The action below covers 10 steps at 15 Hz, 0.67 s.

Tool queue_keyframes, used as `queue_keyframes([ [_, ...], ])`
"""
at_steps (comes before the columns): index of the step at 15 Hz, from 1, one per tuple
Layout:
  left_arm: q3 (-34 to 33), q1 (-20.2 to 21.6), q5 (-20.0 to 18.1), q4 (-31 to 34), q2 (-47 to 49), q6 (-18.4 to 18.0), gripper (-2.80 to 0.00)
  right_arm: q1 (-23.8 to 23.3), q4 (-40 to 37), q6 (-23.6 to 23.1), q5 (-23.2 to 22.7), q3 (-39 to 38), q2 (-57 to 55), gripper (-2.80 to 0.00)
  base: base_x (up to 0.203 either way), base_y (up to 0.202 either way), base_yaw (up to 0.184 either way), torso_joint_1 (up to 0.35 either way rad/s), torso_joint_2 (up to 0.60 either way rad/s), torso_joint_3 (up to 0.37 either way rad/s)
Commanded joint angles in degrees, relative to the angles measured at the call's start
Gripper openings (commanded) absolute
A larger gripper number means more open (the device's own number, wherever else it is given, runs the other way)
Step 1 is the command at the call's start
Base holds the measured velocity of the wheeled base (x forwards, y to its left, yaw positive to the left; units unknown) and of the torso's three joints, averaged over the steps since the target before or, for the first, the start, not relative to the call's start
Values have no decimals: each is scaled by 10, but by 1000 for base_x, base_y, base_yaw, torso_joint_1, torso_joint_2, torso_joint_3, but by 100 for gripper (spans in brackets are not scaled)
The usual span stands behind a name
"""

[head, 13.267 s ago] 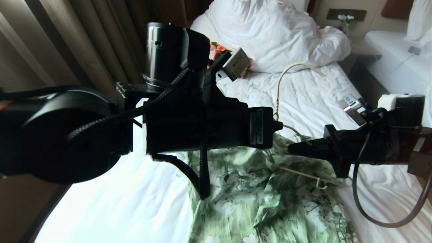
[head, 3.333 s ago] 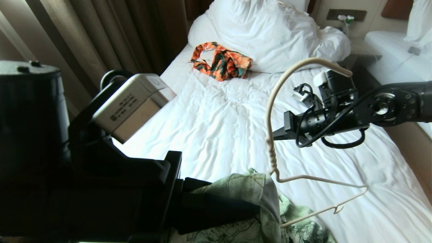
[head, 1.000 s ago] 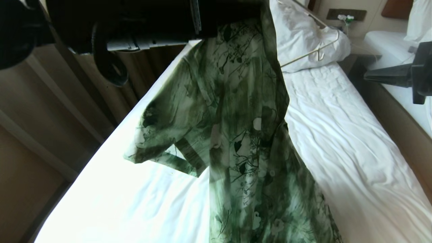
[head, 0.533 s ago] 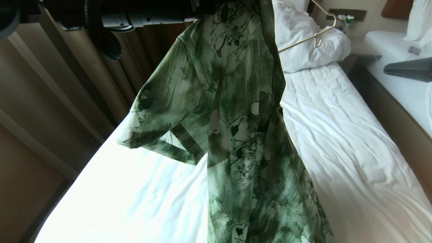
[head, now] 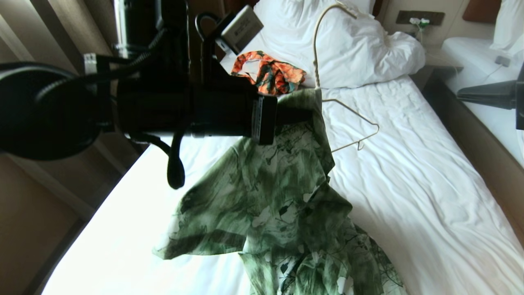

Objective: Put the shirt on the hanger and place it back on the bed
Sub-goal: Hook the other side of the shirt onto the hanger

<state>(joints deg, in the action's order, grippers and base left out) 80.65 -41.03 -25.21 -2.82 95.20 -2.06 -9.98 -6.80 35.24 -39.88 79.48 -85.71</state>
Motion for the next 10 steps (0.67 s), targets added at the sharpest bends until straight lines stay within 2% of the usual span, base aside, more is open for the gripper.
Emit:
queue_keyframes([
  [1,-102,0,-2,-80,-28,2,-280,12,1,0,1,-3,-24,-280,0,0,0,0,0,0],
  [3,-178,-5,-4,-125,-61,18,-280,39,2,-4,27,-3,-48,-280,0,0,0,0,0,0],
  [5,-245,-11,-6,-148,-85,34,-280,91,2,-20,85,-2,-73,-280,0,0,0,0,0,0],
  [7,-313,-12,-7,-209,-90,44,-280,150,0,-30,132,4,-100,-280,0,0,0,0,0,0],
  [10,-397,-8,-6,-291,-82,60,-280,220,-49,-50,182,60,-170,-280,0,0,0,0,0,0],
])
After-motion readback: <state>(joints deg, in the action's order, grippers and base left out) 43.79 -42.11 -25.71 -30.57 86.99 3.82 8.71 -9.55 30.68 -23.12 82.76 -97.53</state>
